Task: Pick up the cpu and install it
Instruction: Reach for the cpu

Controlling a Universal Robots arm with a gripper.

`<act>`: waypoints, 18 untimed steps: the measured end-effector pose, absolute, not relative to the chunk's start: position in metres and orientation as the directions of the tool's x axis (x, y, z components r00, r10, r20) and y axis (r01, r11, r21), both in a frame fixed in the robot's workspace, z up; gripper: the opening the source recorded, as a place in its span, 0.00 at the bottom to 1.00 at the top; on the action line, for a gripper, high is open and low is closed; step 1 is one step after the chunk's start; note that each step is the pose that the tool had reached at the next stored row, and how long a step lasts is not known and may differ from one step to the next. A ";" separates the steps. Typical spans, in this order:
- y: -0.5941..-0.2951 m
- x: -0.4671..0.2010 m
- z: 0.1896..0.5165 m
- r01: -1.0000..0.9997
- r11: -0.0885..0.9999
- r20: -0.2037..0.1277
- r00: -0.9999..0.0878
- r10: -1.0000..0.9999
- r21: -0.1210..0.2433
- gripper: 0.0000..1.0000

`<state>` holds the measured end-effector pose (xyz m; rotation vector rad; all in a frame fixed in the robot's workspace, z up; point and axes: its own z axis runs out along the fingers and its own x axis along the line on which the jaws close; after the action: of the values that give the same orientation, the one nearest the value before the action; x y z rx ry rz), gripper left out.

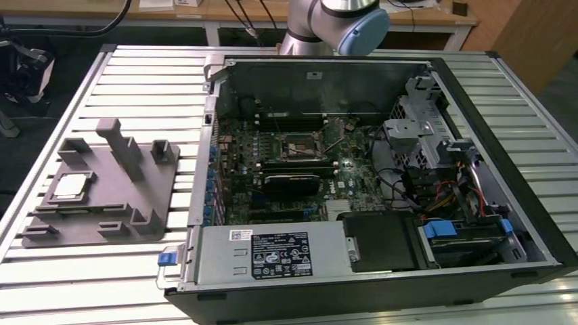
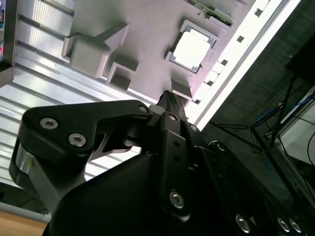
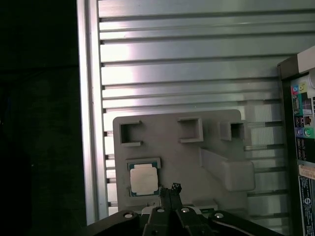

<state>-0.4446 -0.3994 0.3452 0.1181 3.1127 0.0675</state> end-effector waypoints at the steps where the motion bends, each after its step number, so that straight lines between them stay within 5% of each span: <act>1: -0.400 -0.445 0.345 0.075 0.996 -0.024 -0.997 0.076 0.044 0.11; 18: -0.403 -0.445 0.333 0.075 0.996 -0.025 -0.997 0.076 0.044 0.11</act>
<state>-0.4446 -0.4033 0.3326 0.1180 3.1123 0.0678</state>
